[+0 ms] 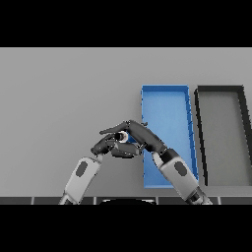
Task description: Pick up the blue pipe and place it into the blue bin.
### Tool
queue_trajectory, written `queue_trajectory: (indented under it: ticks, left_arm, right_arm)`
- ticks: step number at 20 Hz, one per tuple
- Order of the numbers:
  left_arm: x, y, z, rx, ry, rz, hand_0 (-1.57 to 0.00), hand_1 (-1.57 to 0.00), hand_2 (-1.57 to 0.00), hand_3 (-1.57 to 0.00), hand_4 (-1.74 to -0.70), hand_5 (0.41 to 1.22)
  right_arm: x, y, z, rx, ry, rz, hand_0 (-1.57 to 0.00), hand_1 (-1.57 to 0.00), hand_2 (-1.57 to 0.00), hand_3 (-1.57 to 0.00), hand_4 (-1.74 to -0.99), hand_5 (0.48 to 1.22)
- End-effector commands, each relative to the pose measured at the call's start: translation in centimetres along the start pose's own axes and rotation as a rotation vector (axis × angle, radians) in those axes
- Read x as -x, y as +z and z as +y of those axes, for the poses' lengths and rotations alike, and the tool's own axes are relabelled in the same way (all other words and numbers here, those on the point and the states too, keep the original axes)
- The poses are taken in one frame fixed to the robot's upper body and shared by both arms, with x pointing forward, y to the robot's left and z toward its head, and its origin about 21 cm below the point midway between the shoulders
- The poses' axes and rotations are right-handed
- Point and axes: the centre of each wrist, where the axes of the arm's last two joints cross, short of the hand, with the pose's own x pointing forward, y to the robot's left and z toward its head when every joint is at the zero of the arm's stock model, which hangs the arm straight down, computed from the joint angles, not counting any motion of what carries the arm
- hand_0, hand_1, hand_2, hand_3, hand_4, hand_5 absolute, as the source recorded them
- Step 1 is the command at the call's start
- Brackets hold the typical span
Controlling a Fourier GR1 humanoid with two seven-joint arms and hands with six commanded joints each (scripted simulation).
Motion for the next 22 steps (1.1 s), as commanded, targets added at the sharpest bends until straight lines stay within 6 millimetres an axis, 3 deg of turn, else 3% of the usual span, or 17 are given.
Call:
queue_trajectory:
  ticks: [1, 6, 12, 15, 19, 22]
  left_arm:
    - [0.0, 0.1, 0.1, -0.004, 0.013, 0.016, -0.1, -0.09, -0.09, -0.08, -0.97, 0.603]
    - [0.7, 0.1, 0.1, -0.02, -0.023, 0.047, -0.03, -0.03, -0.03, -0.03, -0.93, 0.484]
    - [1.0, 0.1, 0.0, -0.005, -0.018, 0.054, -0.01, -0.01, -0.01, -0.01, -0.91, 0.45]
    - [0.6, 0.1, 0.1, -0.005, -0.009, 0.066, 0.0, 0.0, 0.0, 0.0, -0.91, 0.437]
    - [0.4, 0.3, 0.2, -0.017, -0.02, 0.081, 0.0, 0.0, 0.0, 0.0, -0.9, 0.43]
    - [0.7, 0.5, 0.6, -0.011, -0.029, 0.084, 0.0, 0.0, 0.0, 0.0, -0.89, 0.421]
  right_arm:
    - [-0.2, -0.2, 0.0, -0.002, -0.007, -0.006, -1.57, -1.57, -1.57, -1.57, -1.74, 1.219]
    - [-0.5, 0.4, -0.6, 0.0, -0.122, -0.046, -1.57, -1.57, -1.57, -1.57, -1.741, 1.22]
    - [-5.7, -0.7, -3.7, 0.023, -0.225, -0.12, -1.57, -1.57, -1.57, -1.57, -1.741, 1.221]
    - [-8.7, -1.2, -7.0, 0.027, -0.234, -0.199, -1.57, -1.57, -1.57, -1.57, -1.741, 1.221]
    - [-12.3, -0.9, -11.2, 0.269, -0.141, -0.236, -1.57, -1.57, -1.57, -1.57, -1.741, 1.221]
    - [-11.5, 0.5, -15.0, 0.399, -0.134, -0.169, -1.57, -1.57, -1.57, -1.57, -1.741, 1.221]
